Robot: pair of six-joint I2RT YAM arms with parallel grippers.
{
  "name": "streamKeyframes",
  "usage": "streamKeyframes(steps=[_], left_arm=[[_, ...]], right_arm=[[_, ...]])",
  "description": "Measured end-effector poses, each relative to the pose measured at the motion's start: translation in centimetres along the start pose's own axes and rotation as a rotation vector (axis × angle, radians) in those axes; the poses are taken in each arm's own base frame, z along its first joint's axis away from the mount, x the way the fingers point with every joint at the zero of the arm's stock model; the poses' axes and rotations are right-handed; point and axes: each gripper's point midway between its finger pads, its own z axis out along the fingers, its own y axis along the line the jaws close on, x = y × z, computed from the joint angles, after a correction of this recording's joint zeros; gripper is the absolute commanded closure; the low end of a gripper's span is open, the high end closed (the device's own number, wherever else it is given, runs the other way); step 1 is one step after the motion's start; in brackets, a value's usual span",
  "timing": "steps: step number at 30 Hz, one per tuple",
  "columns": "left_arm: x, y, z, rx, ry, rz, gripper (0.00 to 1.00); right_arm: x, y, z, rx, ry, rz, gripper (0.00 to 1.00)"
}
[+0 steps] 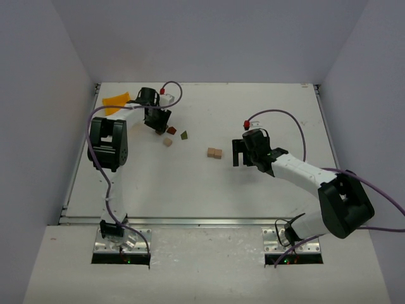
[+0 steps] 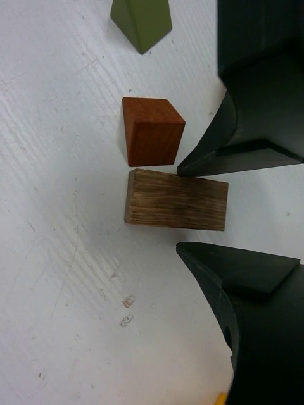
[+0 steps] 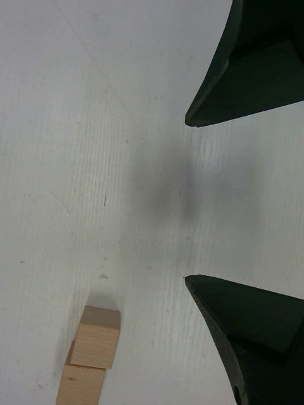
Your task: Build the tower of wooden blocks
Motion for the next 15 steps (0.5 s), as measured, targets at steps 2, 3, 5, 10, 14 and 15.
streamKeyframes(steps=[2, 3, 5, 10, 14, 15], left_arm=[[0.16, 0.01, 0.6, 0.006, 0.007, -0.001, 0.67], [0.09, 0.02, 0.72, 0.008, 0.006, 0.002, 0.7], [-0.07, -0.09, 0.79, 0.016, 0.002, 0.004, 0.76], [-0.24, -0.24, 0.82, 0.024, -0.002, 0.008, 1.0], [-0.33, -0.25, 0.75, 0.025, -0.003, 0.007, 1.0], [-0.47, -0.31, 0.64, 0.029, -0.005, 0.008, 1.0]], right_arm=[[0.0, 0.01, 0.0, 0.0, 0.0, 0.0, 0.01], [0.0, 0.01, 0.0, 0.0, 0.0, 0.0, 0.01], [0.01, 0.03, 0.0, -0.001, 0.001, 0.0, 0.01], [0.06, 0.05, 0.02, -0.002, 0.002, -0.001, 0.01], [0.07, 0.04, 0.02, -0.002, 0.003, -0.002, 0.01], [0.06, 0.03, 0.02, -0.002, 0.003, -0.003, 0.01]])
